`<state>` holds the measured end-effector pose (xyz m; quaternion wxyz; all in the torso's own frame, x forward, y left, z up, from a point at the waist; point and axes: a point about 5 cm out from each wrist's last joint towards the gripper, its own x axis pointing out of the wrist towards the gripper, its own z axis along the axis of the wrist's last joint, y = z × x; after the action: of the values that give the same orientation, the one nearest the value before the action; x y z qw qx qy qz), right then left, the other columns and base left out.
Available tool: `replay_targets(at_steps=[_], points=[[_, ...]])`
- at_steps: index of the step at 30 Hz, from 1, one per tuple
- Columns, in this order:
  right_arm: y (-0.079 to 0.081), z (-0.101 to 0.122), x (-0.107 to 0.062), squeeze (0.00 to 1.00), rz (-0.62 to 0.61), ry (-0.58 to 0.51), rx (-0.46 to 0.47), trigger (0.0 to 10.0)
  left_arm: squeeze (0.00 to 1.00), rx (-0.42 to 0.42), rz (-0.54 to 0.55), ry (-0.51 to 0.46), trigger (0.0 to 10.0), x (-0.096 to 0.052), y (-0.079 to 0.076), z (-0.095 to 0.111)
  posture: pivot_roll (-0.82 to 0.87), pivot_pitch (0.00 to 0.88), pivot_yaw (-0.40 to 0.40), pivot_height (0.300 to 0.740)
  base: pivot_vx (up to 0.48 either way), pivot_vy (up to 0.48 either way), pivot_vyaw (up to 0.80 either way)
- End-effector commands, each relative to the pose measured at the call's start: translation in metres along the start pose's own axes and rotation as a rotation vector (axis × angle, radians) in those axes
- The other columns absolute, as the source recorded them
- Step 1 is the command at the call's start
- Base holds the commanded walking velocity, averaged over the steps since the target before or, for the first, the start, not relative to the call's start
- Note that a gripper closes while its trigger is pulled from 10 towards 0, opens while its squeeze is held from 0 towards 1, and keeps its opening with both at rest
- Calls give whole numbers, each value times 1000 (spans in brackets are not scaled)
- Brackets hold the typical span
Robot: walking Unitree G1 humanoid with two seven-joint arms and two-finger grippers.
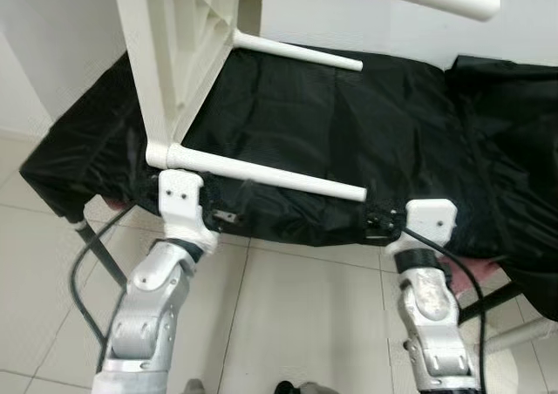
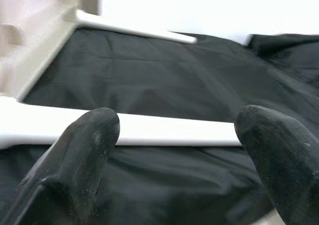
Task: Building children table
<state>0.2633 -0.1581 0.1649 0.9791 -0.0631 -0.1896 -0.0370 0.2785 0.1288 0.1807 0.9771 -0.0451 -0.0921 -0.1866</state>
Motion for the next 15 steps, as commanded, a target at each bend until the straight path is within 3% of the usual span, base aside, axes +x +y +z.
replay_targets(at_steps=[1,5,15], points=[[-1,-1,1,0,1,6,-9,10000,0,0,12,5,10000,0,2,-1,99,123,-62,740,0,0,0],[-3,-3,2,0,-1,11,-17,10000,0,-1,27,1,10000,0,6,-1,98,126,-64,740,0,0,0],[-5,-6,3,0,-2,21,-28,10000,0,-8,44,-4,10000,1,8,0,97,124,-73,740,282,0,0]])
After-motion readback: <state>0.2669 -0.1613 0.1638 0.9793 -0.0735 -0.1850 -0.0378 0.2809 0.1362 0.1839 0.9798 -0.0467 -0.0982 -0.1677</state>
